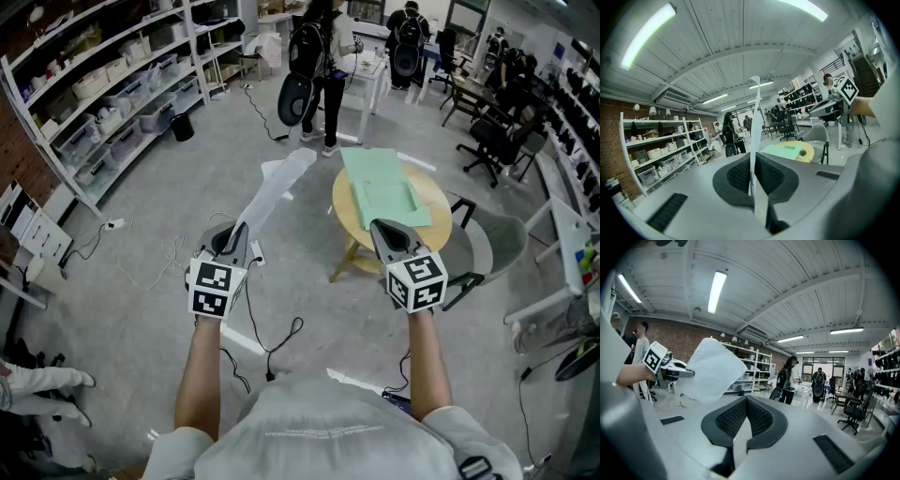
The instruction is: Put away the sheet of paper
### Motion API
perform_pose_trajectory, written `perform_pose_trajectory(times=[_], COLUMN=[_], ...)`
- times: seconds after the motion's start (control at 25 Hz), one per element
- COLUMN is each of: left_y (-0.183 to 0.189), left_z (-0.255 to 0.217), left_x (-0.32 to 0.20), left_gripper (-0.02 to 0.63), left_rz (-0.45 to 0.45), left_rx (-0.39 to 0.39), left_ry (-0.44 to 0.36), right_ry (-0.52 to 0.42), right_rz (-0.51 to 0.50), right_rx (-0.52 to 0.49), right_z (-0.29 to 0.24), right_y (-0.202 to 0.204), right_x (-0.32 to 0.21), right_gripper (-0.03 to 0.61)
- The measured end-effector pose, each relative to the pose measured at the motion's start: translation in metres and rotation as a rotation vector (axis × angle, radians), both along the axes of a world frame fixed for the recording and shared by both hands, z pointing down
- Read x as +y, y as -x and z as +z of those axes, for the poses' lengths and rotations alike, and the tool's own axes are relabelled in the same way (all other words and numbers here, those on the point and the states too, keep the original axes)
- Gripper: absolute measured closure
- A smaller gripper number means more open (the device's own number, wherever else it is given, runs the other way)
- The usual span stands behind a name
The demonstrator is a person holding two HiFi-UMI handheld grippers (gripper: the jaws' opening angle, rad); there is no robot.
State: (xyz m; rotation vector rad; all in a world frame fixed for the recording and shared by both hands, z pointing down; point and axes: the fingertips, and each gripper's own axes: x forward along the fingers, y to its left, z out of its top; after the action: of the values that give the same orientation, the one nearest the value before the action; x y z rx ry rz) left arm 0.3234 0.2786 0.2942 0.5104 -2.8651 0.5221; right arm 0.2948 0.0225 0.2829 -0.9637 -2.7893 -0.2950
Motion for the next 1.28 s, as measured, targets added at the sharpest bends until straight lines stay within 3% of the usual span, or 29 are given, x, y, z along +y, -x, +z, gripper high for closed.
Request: perform_pose_trajectory(times=[0.52,1.28], left_y=[0.007,0.021], left_z=[0.003,0.03], left_x=[0.021,0.115], left_gripper=[0.595,0.595], left_rz=[0.013,0.048], left_rx=[0.006,0.034], left_ry=[-0.007,-0.022], right_ry=[0.026,0.057], right_rz=[0.012,0.073], right_rx=[0.014,0.069], right_z=[0.001,0.025], right_y=[0.009,0.021], right_x=[0.02,0.099], right_gripper=[0.551,0.549])
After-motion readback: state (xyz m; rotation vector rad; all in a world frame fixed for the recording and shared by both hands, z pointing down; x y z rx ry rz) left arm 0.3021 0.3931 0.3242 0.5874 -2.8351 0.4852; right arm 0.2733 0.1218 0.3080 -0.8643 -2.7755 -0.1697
